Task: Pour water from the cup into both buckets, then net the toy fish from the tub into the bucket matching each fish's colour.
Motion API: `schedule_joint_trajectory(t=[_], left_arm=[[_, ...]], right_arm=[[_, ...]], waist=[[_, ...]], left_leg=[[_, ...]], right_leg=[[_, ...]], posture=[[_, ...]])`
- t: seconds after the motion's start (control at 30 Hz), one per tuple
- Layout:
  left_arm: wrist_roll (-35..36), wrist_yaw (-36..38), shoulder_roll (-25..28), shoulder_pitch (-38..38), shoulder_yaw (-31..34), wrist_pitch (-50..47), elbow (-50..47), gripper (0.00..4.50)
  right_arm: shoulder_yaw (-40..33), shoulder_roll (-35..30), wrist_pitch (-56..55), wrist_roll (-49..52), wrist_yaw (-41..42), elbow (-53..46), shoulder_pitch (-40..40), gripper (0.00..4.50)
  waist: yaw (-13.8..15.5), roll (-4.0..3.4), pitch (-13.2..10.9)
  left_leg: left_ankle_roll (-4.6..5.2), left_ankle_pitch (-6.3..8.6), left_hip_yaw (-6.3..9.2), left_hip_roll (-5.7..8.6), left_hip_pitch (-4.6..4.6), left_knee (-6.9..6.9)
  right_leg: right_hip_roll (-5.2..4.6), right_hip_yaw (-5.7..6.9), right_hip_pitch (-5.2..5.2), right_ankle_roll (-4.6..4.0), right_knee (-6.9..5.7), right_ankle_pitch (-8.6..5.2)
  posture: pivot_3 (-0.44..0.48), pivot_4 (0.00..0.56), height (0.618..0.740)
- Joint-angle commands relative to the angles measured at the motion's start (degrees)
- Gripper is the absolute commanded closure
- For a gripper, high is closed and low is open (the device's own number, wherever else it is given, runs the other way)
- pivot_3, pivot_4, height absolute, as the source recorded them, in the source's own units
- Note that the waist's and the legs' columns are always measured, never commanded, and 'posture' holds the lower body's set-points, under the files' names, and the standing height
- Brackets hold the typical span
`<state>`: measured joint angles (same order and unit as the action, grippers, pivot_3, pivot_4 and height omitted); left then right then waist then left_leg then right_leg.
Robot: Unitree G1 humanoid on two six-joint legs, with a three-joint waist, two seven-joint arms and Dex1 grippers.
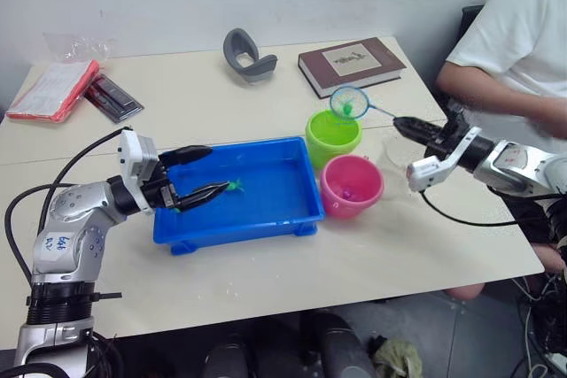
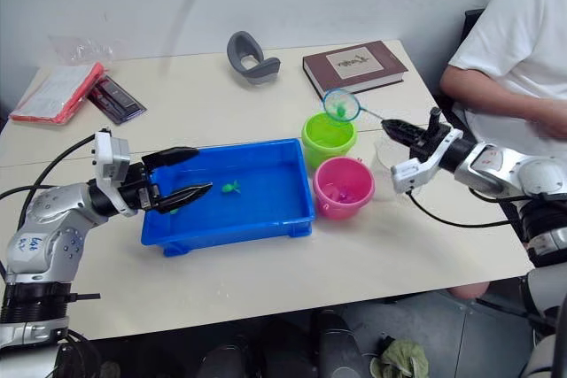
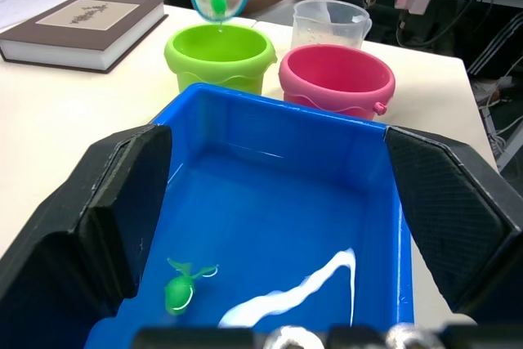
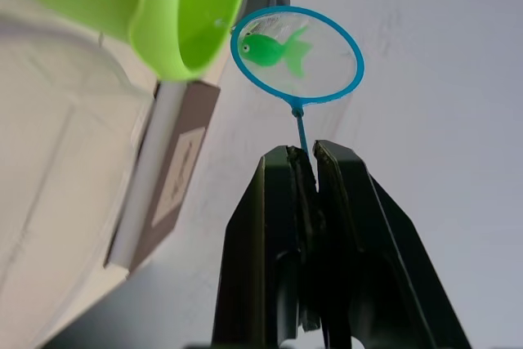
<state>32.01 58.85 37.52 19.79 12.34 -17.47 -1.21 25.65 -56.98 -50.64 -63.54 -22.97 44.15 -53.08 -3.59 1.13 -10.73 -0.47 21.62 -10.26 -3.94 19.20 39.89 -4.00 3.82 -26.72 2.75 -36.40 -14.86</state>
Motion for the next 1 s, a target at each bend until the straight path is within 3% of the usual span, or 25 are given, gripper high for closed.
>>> schedule_joint_trajectory(t=[0.03,0.6,0.7,0.8,1.0], left_arm=[[-0.1,-0.1,0.5,0.7,0.8,1.0,-0.8,0.04],[-0.1,-1.1,-0.1,-0.3,0.9,1.3,-1.7,0.04],[0.0,-1.2,-0.4,-0.2,0.5,1.1,-2.1,0.04],[0.0,-1.5,-0.2,-0.3,0.8,1.1,-2.1,0.04],[0.1,-1.5,-0.1,-0.5,1.0,1.0,-2.2,0.04]], right_arm=[[-0.7,-0.5,2.1,1.1,-1.4,1.2,-1.4,4.5],[1.4,-0.4,0.4,0.6,-3.2,1.6,-2.2,4.5],[3.5,-0.6,-3.6,-0.5,-3.0,-2.6,-0.6,4.5],[1.1,-0.4,2.0,0.9,-3.3,2.1,-2.1,4.5],[1.6,-0.7,1.9,0.7,-4.2,1.2,-1.0,4.5]], waist=[[0.0,0.0,0.0],[0.0,-0.01,0.0],[0.0,-0.01,0.0],[0.0,-0.01,0.0],[0.0,-0.01,0.0]], left_leg=[[-0.01,0.0,0.0,0.01,0.0,0.0],[-0.03,-0.01,-0.12,-0.04,-0.01,0.0],[-0.03,-0.01,-0.15,-0.05,-0.01,-0.01],[-0.05,-0.01,-0.17,-0.12,-0.02,0.0],[-0.06,-0.01,-0.19,-0.17,-0.03,0.0]], right_leg=[[0.01,-0.01,0.0,0.0,0.0,0.0],[0.09,-0.07,0.0,0.0,-0.01,0.0],[0.3,-0.11,-0.01,0.0,-0.01,0.0],[0.35,-0.14,-0.02,0.0,-0.01,0.0],[0.36,-0.15,-0.02,0.0,-0.01,0.0]], posture=[[0.0,0.15,0.74],[0.0,0.15,0.74],[0.0,0.15,0.74],[0.0,0.15,0.74],[0.0,0.15,0.74]])
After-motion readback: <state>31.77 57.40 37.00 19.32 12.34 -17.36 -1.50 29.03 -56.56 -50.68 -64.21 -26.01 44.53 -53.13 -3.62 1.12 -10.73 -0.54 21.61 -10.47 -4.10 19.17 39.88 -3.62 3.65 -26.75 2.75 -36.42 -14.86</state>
